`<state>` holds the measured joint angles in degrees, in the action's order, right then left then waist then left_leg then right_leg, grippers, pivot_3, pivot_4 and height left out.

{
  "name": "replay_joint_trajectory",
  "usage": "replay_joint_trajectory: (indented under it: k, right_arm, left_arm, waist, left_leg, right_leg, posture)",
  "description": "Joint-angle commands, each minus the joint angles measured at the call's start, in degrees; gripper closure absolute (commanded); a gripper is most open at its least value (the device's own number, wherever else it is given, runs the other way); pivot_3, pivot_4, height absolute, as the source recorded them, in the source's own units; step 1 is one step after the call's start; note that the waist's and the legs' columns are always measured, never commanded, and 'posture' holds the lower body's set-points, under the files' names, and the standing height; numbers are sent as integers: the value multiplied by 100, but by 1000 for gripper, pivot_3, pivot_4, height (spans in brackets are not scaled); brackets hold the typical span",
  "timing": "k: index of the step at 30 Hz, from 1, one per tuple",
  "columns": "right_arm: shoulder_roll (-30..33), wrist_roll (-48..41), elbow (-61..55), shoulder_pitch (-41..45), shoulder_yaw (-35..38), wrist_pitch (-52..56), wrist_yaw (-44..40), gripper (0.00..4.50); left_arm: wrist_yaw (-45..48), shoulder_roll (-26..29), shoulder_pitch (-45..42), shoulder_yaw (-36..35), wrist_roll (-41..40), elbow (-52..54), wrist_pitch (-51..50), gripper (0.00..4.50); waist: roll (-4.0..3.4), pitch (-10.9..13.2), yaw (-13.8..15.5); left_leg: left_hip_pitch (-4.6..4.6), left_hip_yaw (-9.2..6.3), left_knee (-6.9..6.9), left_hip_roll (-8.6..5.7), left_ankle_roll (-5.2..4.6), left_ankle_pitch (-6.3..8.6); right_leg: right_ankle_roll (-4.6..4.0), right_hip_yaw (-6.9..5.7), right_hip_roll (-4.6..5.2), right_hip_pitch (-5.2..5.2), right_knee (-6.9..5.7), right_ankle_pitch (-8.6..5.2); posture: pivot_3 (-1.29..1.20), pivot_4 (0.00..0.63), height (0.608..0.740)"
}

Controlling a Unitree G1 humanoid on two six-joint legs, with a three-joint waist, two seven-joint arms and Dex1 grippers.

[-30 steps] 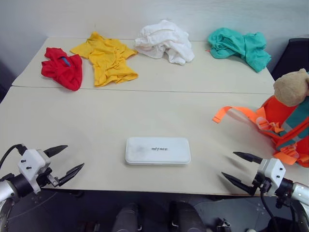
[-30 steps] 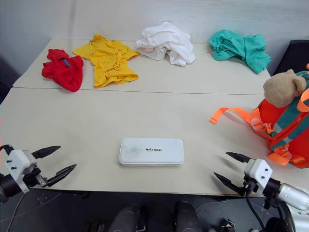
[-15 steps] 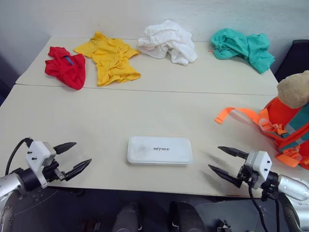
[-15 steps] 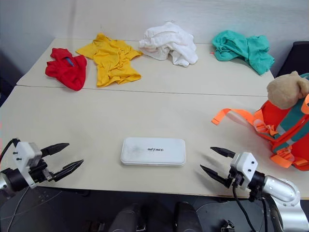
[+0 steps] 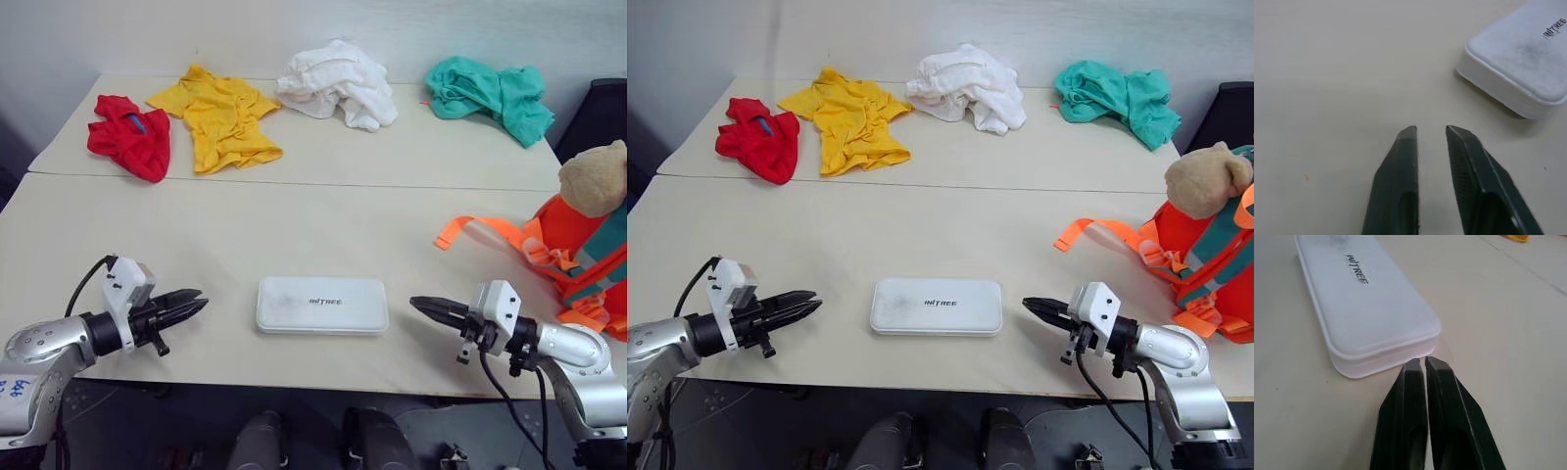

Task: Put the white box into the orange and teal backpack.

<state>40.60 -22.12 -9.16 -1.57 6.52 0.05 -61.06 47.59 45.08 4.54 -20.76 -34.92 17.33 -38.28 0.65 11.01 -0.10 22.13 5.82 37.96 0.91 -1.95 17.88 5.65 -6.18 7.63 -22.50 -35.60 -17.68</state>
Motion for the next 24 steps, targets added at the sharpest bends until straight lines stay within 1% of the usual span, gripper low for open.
replay_joint_trajectory:
  k: [1, 2, 3, 6, 8, 9, 10, 11, 13, 14, 16, 20, 21, 24]
  right_arm:
    - [145, -232, -291, -21, 18, 102, -256, 3244]
    - [162, -206, -291, 9, 26, 81, -273, 2919]
    - [174, -173, -275, 58, 26, 69, -291, 2554]
    - [215, -33, -116, 294, -22, 10, -358, 1505]
    - [216, 6, -8, 462, -75, 54, -370, 837]
    - [234, 15, 19, 527, -120, 106, -411, 504]
    - [259, 10, 27, 571, -165, 174, -459, 171]
    - [287, -70, 0, 609, -199, 350, -509, 34]
    - [283, -216, -21, 699, -192, 521, -575, 34]
    - [302, -190, 35, 755, -183, 496, -619, 179]
    - [340, -27, 181, 835, -194, 380, -662, 690]
    - [404, 525, 714, 948, -456, -145, -766, 2102]
    - [362, 575, 806, 997, -522, -205, -761, 2381]
    - [180, 808, 1017, 1156, -837, -429, -738, 3405]
  left_arm:
    - [-210, 77, -150, -244, -813, 139, -1178, 2279]
    - [-274, 89, -240, -268, -1013, 95, -1503, 2007]
    - [-426, 59, -406, -332, -1231, -18, -1881, 1643]
    - [-811, 118, -1001, -414, -1860, -499, -3349, 706]
    - [-1248, 45, -1511, -380, -1882, -908, -4254, 100]
    - [-1332, -14, -1746, -365, -1940, -1092, -4640, 0]
    - [-1405, -94, -1974, -360, -1974, -1258, -5031, 0]
    - [-1459, -203, -2166, -378, -2033, -1400, -5262, 0]
    - [-1595, -286, -2396, -277, -2265, -1624, -5422, 0]
    - [-1665, -300, -2467, -222, -2401, -1708, -5422, 0]
    - [-1852, -341, -2636, -127, -2704, -1953, -5422, 0]
    - [-2295, -415, -2818, 157, -3173, -2281, -5422, 0]
    - [-2408, -418, -2854, 242, -3268, -2368, -5422, 0]
    - [-2752, -554, -3055, 512, -3408, -2689, -5422, 0]
  waist:
    - [0, 0, 0]
    - [0, 0, 0]
    - [0, 0, 1]
    - [0, 0, 4]
    - [1, 0, 5]
    - [1, 0, 6]
    - [2, 0, 17]
    - [3, 0, 18]
    - [2, -1, 17]
    - [3, -1, 13]
    - [3, -1, 10]
    - [5, -1, 9]
    - [4, -1, 10]
    - [5, -2, 10]
  left_leg:
    - [0, 0, 1, 0, 0, 0]
    - [0, -1, 1, 0, -1, -1]
    - [-1, -2, 2, 0, 0, -2]
    - [-1, -6, 9, -1, 2, -7]
    - [-4, -7, 12, -3, 3, -8]
    - [-4, -7, 12, -4, 4, -8]
    - [-4, -7, 12, -5, 4, -9]
    - [-1, -9, 12, -5, 5, -10]
    - [-2, -9, 11, -8, 5, -11]
    - [0, -8, 13, -8, 4, -12]
    - [1, -8, 16, -8, 4, -13]
    - [0, -7, 20, -8, 6, -15]
    - [0, -8, 20, -8, 7, -15]
    - [-2, -7, 22, -8, 10, -18]
  right_leg:
    - [0, 0, 0, 0, 0, 0]
    - [0, 0, 0, 1, -2, 0]
    - [0, -1, 0, 1, -4, 0]
    - [0, -2, 0, 2, -15, 0]
    - [0, -2, -2, 2, -21, 0]
    - [0, -2, -4, 2, -22, 0]
    - [1, -3, -6, 2, -23, 0]
    - [1, -6, -8, 2, -29, 0]
    - [2, -5, -8, 6, -36, 1]
    - [3, -4, -8, 4, -36, 1]
    - [3, -4, -8, 6, -35, 1]
    - [3, -2, -7, 5, -33, 1]
    - [3, -2, -7, 5, -32, 1]
    - [3, 0, -7, 6, -32, 1]
  posture:
    - [0, 150, 740]
    - [0, 150, 740]
    - [0, 150, 740]
    - [0, 150, 740]
    - [0, 150, 740]
    - [0, 150, 740]
    - [0, 150, 740]
    - [0, 150, 740]
    - [0, 150, 740]
    - [0, 150, 740]
    - [0, 150, 740]
    - [0, 150, 740]
    - [0, 150, 740]
    - [0, 150, 740]
